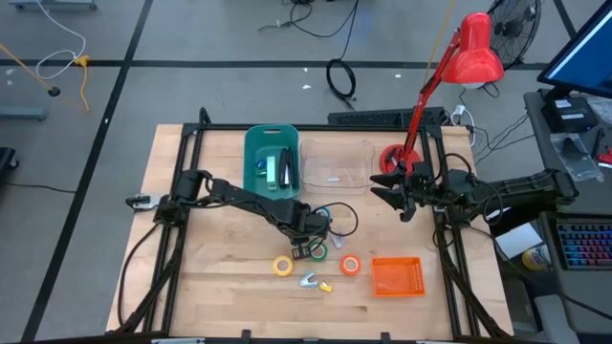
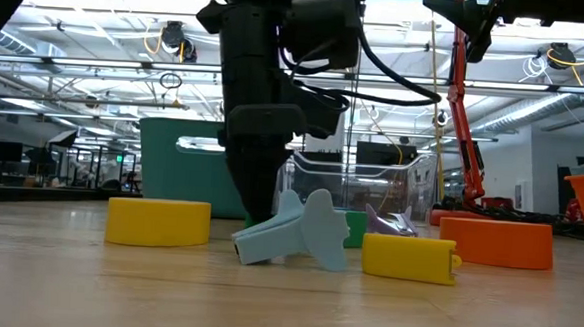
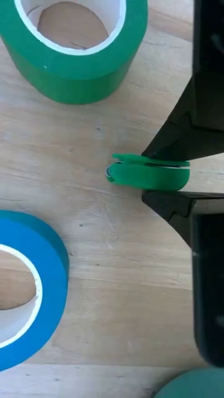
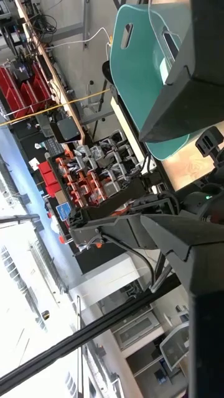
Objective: Pick and place Stapler, Stapler remover, tape
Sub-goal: Put the small green stapler into the blue bin
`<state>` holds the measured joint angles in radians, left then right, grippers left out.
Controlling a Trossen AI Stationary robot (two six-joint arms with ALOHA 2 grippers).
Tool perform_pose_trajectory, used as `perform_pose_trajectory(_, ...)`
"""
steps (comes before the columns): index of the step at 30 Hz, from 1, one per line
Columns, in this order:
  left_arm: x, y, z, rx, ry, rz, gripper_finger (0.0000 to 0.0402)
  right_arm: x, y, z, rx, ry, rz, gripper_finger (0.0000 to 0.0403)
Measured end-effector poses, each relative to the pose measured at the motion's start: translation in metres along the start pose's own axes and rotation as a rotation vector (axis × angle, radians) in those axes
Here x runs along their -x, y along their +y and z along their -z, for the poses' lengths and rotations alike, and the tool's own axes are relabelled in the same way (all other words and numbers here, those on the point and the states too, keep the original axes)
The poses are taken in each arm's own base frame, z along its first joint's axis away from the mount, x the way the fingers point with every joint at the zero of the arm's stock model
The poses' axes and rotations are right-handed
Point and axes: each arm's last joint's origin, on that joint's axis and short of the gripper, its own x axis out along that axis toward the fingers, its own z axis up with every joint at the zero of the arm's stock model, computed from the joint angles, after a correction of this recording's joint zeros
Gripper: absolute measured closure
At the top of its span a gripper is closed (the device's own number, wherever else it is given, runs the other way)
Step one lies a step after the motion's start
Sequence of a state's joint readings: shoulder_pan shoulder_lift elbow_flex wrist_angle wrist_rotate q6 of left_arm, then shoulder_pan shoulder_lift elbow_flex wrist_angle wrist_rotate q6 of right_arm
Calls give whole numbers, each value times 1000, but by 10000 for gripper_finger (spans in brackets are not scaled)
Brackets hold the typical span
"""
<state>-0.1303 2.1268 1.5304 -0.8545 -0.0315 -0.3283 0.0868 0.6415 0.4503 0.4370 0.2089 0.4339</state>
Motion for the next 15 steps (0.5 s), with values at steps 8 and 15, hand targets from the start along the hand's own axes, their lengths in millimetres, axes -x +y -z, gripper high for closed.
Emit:
perform_pose_trajectory(8, 51, 6, 5, 26, -83, 37, 346, 0, 0, 0, 0, 0, 0, 211)
perform_pose_trajectory(15, 134, 18, 24, 75, -279, 88, 346, 0, 0, 0, 2, 0, 0, 211)
